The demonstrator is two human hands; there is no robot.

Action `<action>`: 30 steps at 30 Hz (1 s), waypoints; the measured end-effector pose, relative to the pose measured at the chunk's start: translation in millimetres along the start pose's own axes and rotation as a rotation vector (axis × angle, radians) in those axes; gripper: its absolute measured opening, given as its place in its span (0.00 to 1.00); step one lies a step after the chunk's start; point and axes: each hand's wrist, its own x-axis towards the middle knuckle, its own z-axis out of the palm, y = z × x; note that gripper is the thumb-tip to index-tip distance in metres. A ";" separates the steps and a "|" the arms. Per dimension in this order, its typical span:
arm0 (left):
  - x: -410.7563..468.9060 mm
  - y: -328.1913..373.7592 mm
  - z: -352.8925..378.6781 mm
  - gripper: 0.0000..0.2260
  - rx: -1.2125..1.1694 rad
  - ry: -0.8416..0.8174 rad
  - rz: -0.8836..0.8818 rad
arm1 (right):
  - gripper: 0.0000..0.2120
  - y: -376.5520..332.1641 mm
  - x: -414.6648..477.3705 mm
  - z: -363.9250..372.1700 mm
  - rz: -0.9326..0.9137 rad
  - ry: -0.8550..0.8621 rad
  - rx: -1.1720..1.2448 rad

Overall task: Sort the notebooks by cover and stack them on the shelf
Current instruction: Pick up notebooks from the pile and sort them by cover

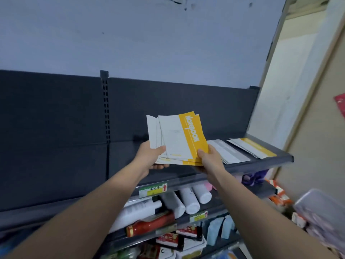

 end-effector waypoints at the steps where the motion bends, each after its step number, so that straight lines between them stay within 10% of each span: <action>1: 5.9 -0.7 12.8 0.09 0.002 -0.017 0.001 | 0.07 1.4 6.4 -11.2 -0.002 0.017 -0.005; 30: 217.9 1.8 267.2 0.11 0.063 -0.197 -0.046 | 0.09 5.5 243.5 -209.2 0.015 0.188 -0.128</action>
